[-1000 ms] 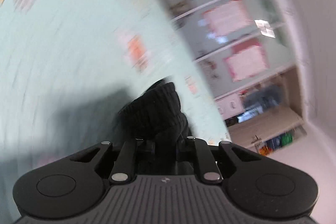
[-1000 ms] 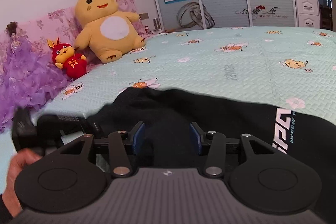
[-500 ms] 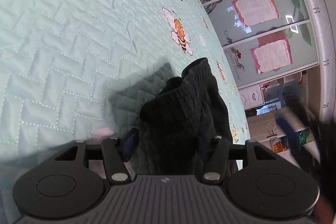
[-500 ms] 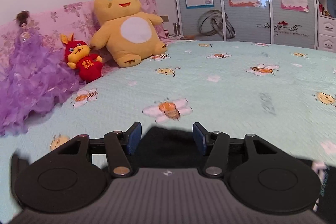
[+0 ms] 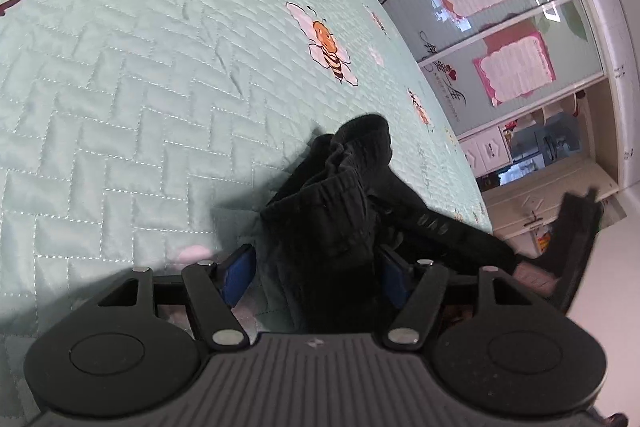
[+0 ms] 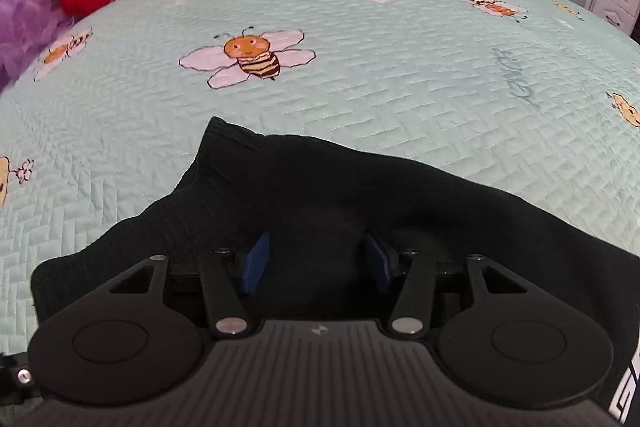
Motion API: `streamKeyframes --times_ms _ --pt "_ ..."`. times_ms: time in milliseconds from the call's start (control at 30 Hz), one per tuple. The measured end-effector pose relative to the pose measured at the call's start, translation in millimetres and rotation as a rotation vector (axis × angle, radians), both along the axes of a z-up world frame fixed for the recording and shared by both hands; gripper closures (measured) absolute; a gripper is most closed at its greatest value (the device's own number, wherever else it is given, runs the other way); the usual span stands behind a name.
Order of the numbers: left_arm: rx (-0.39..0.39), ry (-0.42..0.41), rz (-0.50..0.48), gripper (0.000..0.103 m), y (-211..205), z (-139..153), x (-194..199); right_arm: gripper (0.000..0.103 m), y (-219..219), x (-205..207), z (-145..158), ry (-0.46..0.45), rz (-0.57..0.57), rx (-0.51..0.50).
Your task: Fold clothes
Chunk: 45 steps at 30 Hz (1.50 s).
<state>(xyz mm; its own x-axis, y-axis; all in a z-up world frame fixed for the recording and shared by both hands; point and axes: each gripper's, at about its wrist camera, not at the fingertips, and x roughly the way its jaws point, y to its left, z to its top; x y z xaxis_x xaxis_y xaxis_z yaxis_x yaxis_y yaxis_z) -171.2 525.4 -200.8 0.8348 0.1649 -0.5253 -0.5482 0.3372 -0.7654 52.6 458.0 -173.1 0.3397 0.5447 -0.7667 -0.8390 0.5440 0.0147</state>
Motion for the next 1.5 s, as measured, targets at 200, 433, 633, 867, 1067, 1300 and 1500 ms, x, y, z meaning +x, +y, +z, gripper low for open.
streamKeyframes --times_ms 200,433,633,867,1067,1300,1500 --pt "-0.014 -0.013 0.002 0.034 1.6 -4.4 1.3 0.045 12.0 -23.4 36.5 -0.027 0.050 0.139" --pt "-0.009 -0.012 0.002 0.032 -0.2 -4.8 0.7 0.037 75.3 -48.9 15.1 -0.085 0.051 -0.086" --pt "-0.018 -0.019 0.000 0.032 1.7 -3.2 0.2 0.073 36.7 -51.9 35.5 -0.028 -0.028 0.060" --pt "0.001 -0.027 -0.019 0.031 -4.0 2.0 1.4 0.077 -30.8 -42.3 75.2 0.109 -0.092 0.246" --pt "0.017 -0.041 0.023 0.031 -3.9 6.9 -3.3 0.079 -21.3 -49.3 87.3 0.158 -0.119 0.219" --pt "0.152 0.006 0.100 0.031 1.5 16.8 -17.3 0.062 47.0 -6.8 17.0 0.309 -0.157 0.072" --pt "0.302 -0.008 0.053 0.031 15.9 23.5 -19.5 0.057 4.7 -10.6 39.3 0.293 -0.134 0.272"
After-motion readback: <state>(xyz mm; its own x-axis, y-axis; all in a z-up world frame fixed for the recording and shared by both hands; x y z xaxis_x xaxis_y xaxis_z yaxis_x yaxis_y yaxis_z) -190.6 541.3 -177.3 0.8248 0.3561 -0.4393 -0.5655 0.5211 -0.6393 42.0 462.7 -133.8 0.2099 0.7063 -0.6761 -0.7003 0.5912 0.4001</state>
